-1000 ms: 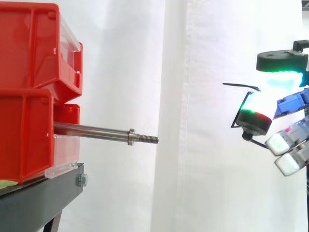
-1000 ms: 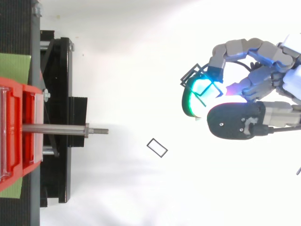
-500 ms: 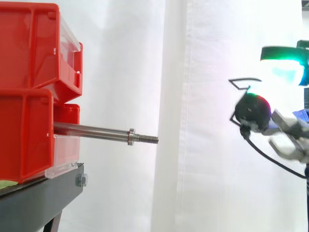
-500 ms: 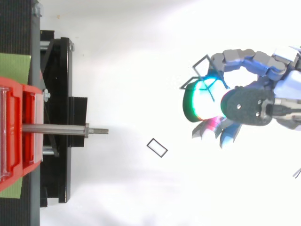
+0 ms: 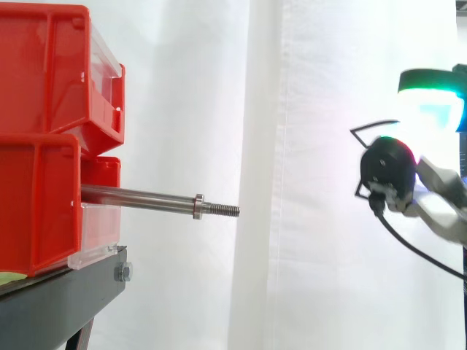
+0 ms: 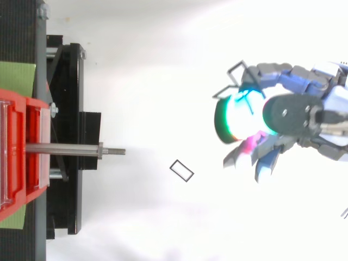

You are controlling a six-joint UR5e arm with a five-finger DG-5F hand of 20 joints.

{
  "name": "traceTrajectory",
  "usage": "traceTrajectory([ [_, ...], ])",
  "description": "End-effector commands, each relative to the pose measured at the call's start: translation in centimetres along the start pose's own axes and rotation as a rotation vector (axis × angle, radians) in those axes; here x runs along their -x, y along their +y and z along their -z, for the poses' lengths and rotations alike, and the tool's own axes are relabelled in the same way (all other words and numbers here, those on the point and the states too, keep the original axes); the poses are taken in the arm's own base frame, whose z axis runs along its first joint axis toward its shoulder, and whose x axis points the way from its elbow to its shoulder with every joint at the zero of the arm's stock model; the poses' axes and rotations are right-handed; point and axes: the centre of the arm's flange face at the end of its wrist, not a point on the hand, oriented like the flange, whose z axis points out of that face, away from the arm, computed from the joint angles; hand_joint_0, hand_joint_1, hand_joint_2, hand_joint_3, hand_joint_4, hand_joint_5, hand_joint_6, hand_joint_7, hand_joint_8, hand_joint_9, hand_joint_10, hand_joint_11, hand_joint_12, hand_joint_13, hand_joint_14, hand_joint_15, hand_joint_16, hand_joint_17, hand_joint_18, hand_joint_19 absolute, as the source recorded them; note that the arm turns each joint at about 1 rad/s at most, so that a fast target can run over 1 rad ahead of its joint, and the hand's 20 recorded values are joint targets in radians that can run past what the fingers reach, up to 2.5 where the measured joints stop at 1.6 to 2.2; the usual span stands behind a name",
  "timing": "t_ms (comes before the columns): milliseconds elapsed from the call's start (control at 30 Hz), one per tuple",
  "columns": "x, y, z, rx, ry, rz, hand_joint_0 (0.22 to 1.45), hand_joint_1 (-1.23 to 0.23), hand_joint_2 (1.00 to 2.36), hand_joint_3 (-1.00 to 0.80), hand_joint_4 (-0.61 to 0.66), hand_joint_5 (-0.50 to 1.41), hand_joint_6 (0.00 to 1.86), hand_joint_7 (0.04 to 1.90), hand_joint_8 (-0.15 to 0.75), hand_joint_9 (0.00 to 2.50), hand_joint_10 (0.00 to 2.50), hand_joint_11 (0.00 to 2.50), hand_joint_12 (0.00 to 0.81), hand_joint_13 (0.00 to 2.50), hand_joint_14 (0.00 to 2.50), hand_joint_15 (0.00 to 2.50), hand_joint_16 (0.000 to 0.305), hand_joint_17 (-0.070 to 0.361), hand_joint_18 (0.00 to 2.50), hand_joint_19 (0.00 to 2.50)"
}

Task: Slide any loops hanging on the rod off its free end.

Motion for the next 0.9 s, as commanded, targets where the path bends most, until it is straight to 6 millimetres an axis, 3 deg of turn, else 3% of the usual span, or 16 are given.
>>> traceTrajectory([
  [0, 0.0, -0.3, 0.1, -0.052, 0.043, 0.265, 0.54, -0.69, 1.08, -0.11, -0.08, -0.06, 0.76, 1.21, 0.393, 1.09, 0.01, 0.30, 0.398, 1.04, 0.01, 0.21, 0.065, 0.145, 1.15, 0.47],
  [367, 0.3, -0.6, 0.5, -0.108, 0.105, 0.869, 0.55, -0.70, 1.05, -0.11, -0.08, -0.06, 0.76, 1.21, 0.388, 1.08, 0.01, 0.30, 0.397, 1.04, 0.01, 0.21, 0.064, 0.144, 1.15, 0.47],
  [667, -0.3, -0.1, -0.4, -0.015, 0.130, 1.134, 0.55, -0.70, 1.05, -0.11, -0.08, -0.06, 0.76, 1.21, 0.388, 1.08, 0.01, 0.30, 0.395, 1.04, 0.01, 0.21, 0.064, 0.143, 1.15, 0.47],
  [867, -0.1, 0.2, -0.9, 0.022, 0.124, 1.217, 0.55, -0.70, 1.04, -0.11, -0.09, -0.06, 0.76, 1.21, 0.389, 1.08, 0.01, 0.30, 0.393, 1.04, 0.01, 0.21, 0.064, 0.143, 1.15, 0.47],
])
